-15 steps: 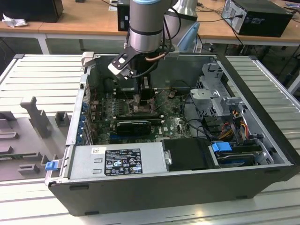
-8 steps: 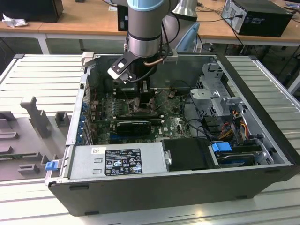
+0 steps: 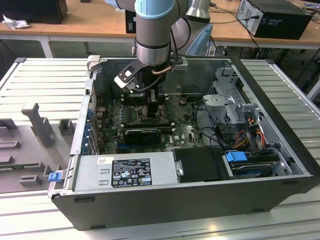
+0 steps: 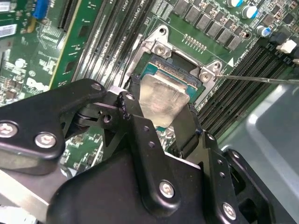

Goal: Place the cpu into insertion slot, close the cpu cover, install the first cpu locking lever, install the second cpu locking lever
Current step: 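Place the cpu into insertion slot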

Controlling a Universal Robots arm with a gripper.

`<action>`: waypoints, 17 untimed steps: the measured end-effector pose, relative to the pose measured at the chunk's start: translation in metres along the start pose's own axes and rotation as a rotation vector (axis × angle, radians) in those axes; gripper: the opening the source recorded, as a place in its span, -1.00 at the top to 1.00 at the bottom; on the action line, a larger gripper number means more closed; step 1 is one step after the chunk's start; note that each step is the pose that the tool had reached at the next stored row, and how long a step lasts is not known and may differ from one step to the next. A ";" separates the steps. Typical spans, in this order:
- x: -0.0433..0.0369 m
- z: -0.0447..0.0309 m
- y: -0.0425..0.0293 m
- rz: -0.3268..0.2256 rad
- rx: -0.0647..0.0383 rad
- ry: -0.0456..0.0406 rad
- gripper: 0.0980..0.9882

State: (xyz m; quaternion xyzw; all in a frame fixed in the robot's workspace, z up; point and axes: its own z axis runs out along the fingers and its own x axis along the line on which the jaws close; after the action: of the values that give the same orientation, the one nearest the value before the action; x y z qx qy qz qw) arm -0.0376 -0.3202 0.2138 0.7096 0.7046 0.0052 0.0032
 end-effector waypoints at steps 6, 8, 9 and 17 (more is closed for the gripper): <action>0.0028 0.0055 0.0002 0.000 0.000 0.0000 0.04; 0.0028 0.0072 0.0002 -0.010 0.000 0.0002 0.04; 0.0028 0.0079 0.0002 -0.010 0.000 0.0002 0.04; 0.0029 0.0111 0.0002 -0.010 0.000 -0.0002 0.04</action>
State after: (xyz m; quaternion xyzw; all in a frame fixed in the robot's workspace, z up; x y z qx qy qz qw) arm -0.0373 -0.3172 0.2027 0.7060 0.7081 0.0051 0.0033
